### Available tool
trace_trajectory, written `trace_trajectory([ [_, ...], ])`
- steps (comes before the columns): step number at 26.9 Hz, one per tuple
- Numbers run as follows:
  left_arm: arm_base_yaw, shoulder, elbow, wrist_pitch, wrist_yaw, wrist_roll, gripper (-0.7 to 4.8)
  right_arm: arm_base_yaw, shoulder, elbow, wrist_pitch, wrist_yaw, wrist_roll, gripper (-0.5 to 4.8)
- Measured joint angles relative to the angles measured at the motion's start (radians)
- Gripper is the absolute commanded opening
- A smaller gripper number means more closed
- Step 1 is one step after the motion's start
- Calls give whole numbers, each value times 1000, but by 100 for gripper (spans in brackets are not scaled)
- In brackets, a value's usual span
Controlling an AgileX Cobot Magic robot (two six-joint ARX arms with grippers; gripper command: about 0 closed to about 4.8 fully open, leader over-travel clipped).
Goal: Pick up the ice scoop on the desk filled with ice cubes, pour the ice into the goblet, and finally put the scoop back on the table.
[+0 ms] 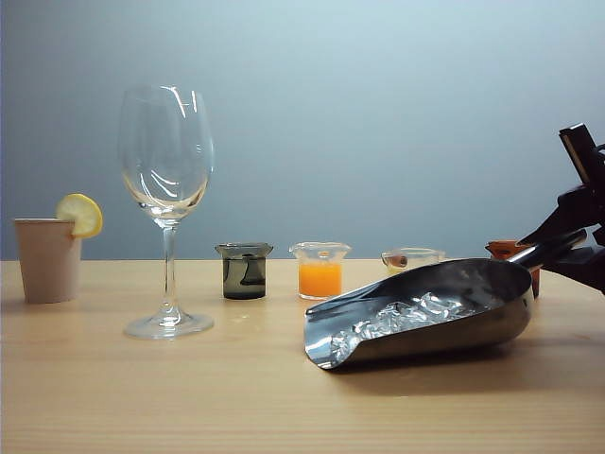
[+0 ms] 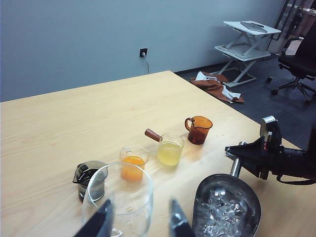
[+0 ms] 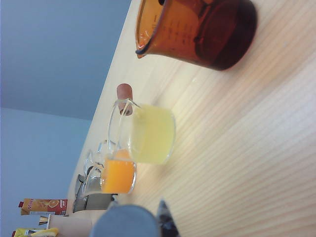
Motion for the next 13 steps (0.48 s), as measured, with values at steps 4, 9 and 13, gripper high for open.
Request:
trace_trajectory([
  [4,0,0,0,0,0,0,149,0,0,-1,4,3,20,-7],
  [9,0,0,0,0,0,0,149,-1,5,12,67,11,75,-7],
  [13,0,0,0,0,0,0,149,0,5,40,69,-23,87,-7],
])
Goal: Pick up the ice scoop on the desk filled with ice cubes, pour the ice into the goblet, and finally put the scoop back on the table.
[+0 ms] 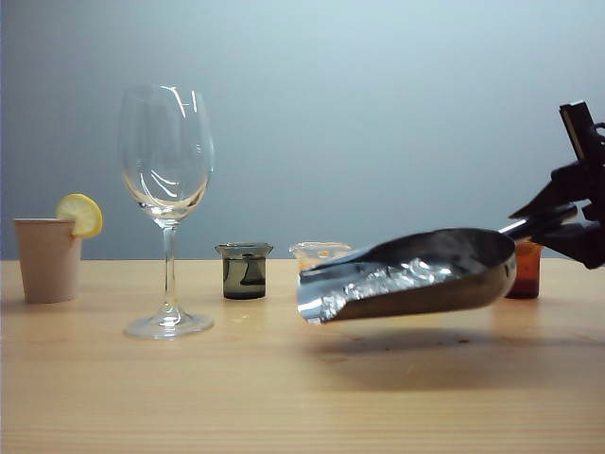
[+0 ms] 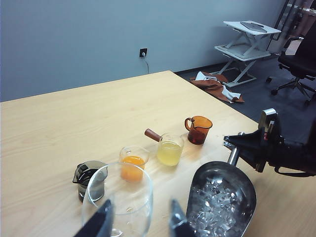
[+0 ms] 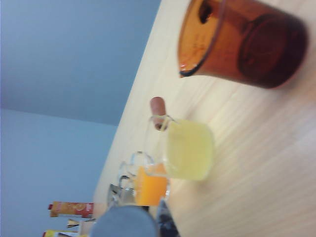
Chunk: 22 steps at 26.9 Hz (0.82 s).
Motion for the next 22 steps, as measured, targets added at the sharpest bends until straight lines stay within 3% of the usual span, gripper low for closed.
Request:
trace_trajectory([
  [10,0,0,0,21,0,0,149,1,-42,132,-51,-3,76,-7],
  [22,0,0,0,40,0,-1,153,42,-118,443,-537,-7,50,-7],
])
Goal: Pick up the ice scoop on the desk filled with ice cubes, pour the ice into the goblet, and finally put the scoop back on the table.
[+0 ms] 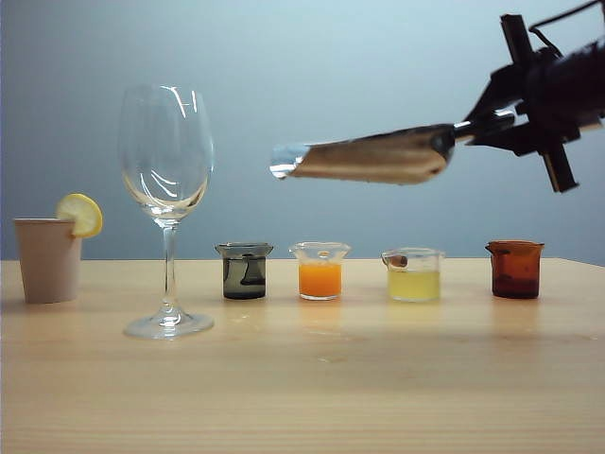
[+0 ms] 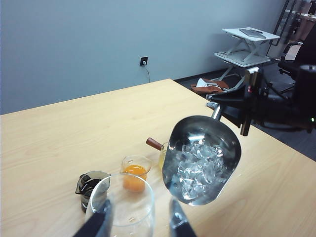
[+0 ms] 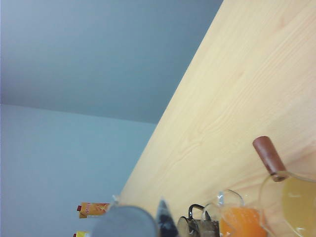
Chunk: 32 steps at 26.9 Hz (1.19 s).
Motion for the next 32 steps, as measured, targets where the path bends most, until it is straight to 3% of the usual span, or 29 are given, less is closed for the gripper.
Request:
trace_trajectory([
  [5,0,0,0,0,0,0,192,21,0,105,-119,1,-1,-7],
  [13,0,2,0,1,-40,-1,201,38,0,280,-314,4,-23,-7],
  [16,0,10,0,4,-40,-5,332,39,0,329,-350,3,-32,-7],
  [17,0,16,0,7,-41,-12,350,40,0,342,-358,3,-34,-7],
  [25,0,59,0,16,-40,-31,349,72,59,449,-419,5,-31,-7],
  [32,0,82,0,16,-42,1,350,132,96,518,-435,45,-30,-7],
])
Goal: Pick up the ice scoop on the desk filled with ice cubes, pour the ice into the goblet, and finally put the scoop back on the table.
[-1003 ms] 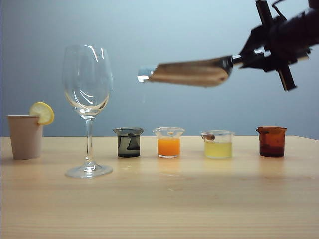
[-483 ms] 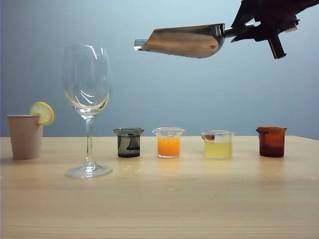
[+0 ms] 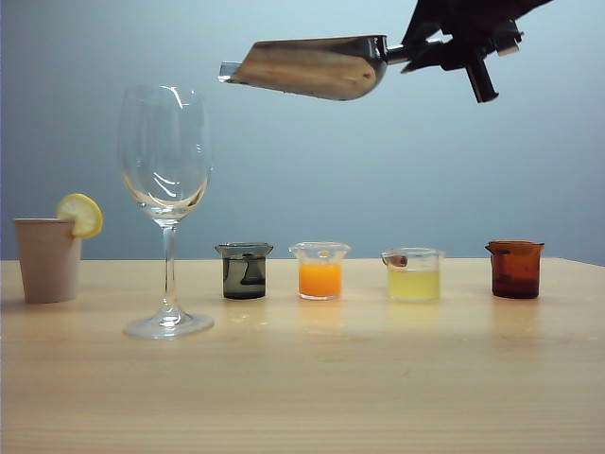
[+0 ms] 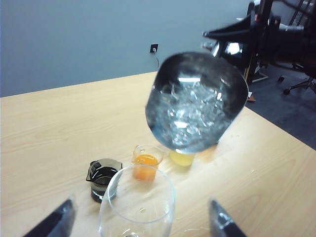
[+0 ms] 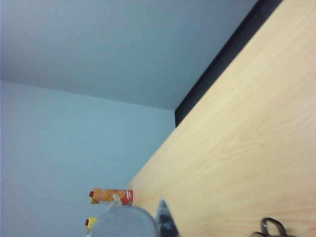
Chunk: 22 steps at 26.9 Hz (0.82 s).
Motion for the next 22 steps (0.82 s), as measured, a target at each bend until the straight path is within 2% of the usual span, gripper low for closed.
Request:
trace_trajectory([
  [1,0,3,0,0,0,0,381,6,3,7,1,8,0,-7],
  [2,0,6,0,-1,-16,0,479,13,13,23,0,8,0,-7],
  [5,-31,6,0,0,-71,26,479,31,37,44,-25,8,0,-7],
  [13,-122,64,0,-26,-107,41,479,37,68,92,-59,7,-19,-7],
  [17,-190,93,0,-47,-214,41,479,37,70,93,-53,8,-27,-7],
  [18,-205,96,-1,-51,-249,42,392,37,71,93,-54,8,-28,-7],
  [20,-203,90,0,-34,-259,42,241,39,71,93,-54,8,-29,-7],
  [22,-202,90,0,-29,-261,42,65,45,71,93,-56,12,-39,-7],
])
